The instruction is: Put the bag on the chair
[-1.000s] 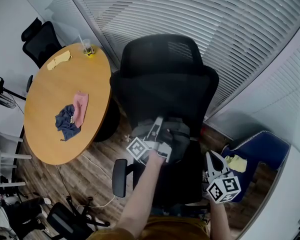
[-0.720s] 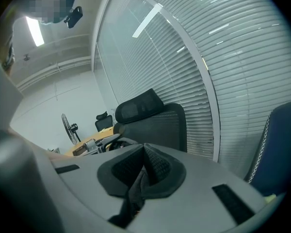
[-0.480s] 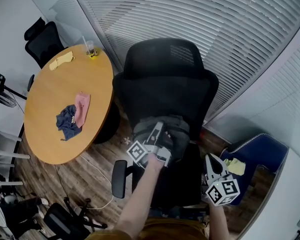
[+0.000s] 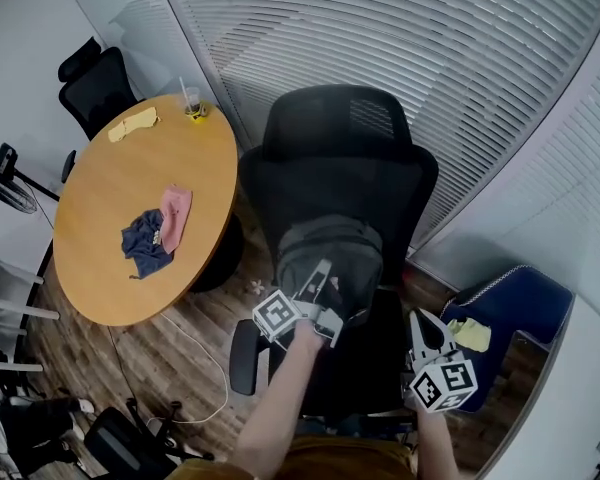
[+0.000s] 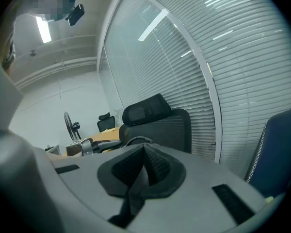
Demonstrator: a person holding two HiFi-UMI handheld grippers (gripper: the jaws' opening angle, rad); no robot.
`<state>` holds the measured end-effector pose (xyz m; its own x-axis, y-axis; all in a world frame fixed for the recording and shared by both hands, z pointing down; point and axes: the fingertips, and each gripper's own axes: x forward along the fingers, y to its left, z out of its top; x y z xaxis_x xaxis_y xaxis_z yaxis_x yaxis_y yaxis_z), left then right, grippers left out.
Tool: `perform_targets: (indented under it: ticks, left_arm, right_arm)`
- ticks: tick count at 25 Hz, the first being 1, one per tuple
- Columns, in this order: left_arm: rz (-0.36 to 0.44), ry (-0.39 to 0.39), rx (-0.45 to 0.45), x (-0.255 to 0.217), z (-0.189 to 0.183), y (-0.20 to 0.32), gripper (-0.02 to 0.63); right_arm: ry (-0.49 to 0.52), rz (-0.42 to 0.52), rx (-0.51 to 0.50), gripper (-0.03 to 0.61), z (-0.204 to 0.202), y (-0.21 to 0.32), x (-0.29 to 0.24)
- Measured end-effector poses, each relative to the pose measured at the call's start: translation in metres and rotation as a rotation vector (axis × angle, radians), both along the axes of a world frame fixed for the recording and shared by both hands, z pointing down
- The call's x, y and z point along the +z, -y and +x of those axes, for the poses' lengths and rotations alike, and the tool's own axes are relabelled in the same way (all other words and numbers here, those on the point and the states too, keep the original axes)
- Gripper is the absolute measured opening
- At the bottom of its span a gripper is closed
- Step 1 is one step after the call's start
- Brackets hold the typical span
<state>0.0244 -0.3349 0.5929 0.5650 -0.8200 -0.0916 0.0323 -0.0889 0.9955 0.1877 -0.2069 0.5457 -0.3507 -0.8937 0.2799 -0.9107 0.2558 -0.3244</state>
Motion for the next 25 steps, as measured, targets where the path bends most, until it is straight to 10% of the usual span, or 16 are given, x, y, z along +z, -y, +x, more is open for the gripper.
perform_targets:
  ticks: [6, 15, 25]
  left_arm:
    - [0.077, 0.083, 0.05, -0.03, -0.013, -0.024, 0.023]
    - [0.123, 0.412, 0.114, -0.044, -0.045, -0.077, 0.023]
    - [0.411, 0.771, 0.217, -0.098, -0.06, -0.138, 0.023]
  right_arm:
    - [-0.022, 0.041, -0.001, 0.011, -0.016, -0.014, -0.02]
    - [-0.067, 0.096, 0.001, 0.011, -0.041, -0.042, -0.046]
    - [-0.12, 0.171, 0.016, 0.011, -0.066, -0.077, -0.082]
